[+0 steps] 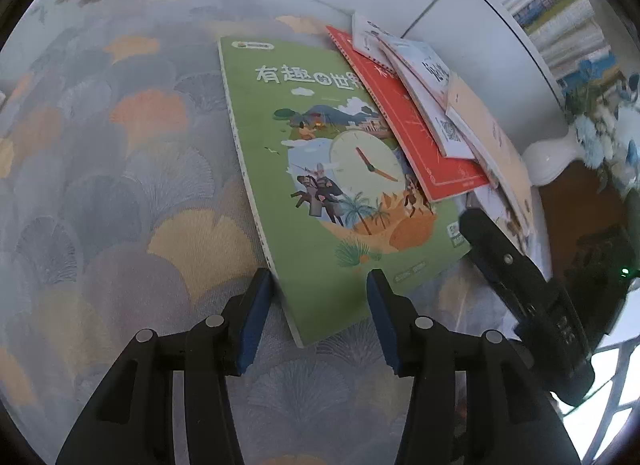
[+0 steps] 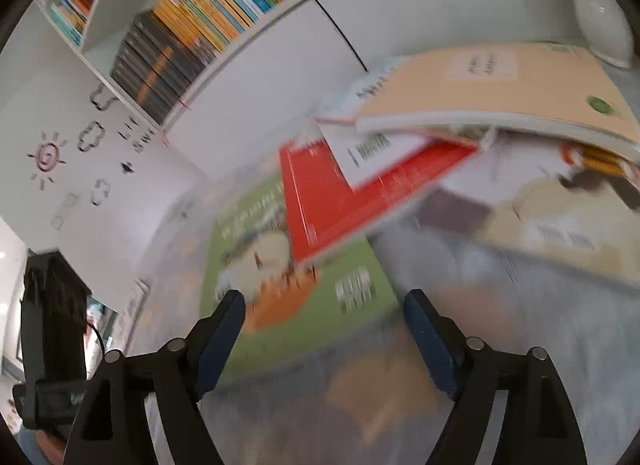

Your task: Organize books

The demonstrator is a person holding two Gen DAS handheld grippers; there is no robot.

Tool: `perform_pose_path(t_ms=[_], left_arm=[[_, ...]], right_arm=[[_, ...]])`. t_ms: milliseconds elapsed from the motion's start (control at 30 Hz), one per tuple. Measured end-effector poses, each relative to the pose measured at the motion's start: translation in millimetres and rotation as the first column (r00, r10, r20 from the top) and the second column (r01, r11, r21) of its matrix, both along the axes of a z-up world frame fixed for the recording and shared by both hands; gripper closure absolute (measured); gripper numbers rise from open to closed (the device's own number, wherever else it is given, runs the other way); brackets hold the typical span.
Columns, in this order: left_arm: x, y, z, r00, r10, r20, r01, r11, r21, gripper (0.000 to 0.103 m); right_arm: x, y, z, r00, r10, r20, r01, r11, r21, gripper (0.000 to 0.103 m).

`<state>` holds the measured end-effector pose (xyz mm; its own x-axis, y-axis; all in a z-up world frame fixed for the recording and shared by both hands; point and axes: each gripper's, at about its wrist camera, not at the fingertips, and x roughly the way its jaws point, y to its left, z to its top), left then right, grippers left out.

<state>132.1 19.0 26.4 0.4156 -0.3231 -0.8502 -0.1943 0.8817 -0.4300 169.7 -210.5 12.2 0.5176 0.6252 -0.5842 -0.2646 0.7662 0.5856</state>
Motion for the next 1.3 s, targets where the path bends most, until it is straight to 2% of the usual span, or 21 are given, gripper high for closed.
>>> perform_pose_path(t_ms=[67,133,200,267,333,467,633,767,900,1033,1233,1300], left_arm=[[1.6,4.6,0.4,0.999,0.043,0.003,-0.043,0.999,-0.010,0.056],[2.4,7.0,2.1,0.994,0.106,0.025,-0.107,0.994,0.028,0.056],[5.0,6.5,0.1,0.990,0.135,0.029,-0.136,0.990,0.027,0.058],[6.2,3.0,1.3,0.992,0.122,0.032,-0.124,0.990,0.064,0.058],[6.9,0.1,2.3,0.996,0.084,0.036,-0.087,0.991,0.098,0.058],[6.2,4.6,3.6,0.997,0.077,0.026,-0.079,0.992,0.094,0.058],[2.7,5.3,7.4,0.997,0.080,0.006,-0.080,0.980,0.181,0.058],[-5.9,13.7,9.4,0.997,0.071,-0.018,-0.067,0.982,0.179,0.058],[-30.7,17.9,7.4,0.997,0.006,-0.072,0.007,0.985,0.173,0.058],[-71.1,16.8,5.8,0.992,-0.071,-0.100,0.091,0.973,0.210,0.058],[-121.7,33.5,5.9,0.982,-0.101,-0.161,0.132,0.973,0.191,0.058],[-138.3,44.7,3.3,0.979,-0.114,-0.169,0.140,0.979,0.148,0.058]], right_arm=[[4.9,9.0,0.8,1.000,0.006,0.005,-0.006,1.000,0.006,0.013],[3.0,16.9,2.5,1.000,0.024,0.020,-0.023,0.999,-0.033,0.013],[2.3,23.4,3.3,0.998,0.055,0.026,-0.053,0.997,-0.063,0.015],[1.3,25.1,3.4,0.997,0.074,0.014,-0.072,0.995,-0.065,0.025],[-1.9,22.6,3.7,0.997,0.081,0.009,-0.080,0.994,-0.072,0.028],[-9.2,21.8,5.8,0.995,0.095,0.001,-0.095,0.992,-0.081,0.030],[-31.2,36.7,9.7,0.994,0.112,0.008,-0.109,0.980,-0.169,0.030],[-42.8,43.3,11.5,0.992,0.122,-0.008,-0.121,0.973,-0.195,0.030],[-63.1,39.3,10.2,0.990,0.138,-0.044,-0.143,0.976,-0.167,0.030],[-105.5,39.0,9.4,0.983,0.171,-0.072,-0.181,0.968,-0.174,0.030],[-178.5,47.5,14.0,0.962,0.235,-0.140,-0.256,0.954,-0.157,0.029],[-195.3,53.0,14.4,0.948,0.280,-0.152,-0.303,0.939,-0.162,0.029]])
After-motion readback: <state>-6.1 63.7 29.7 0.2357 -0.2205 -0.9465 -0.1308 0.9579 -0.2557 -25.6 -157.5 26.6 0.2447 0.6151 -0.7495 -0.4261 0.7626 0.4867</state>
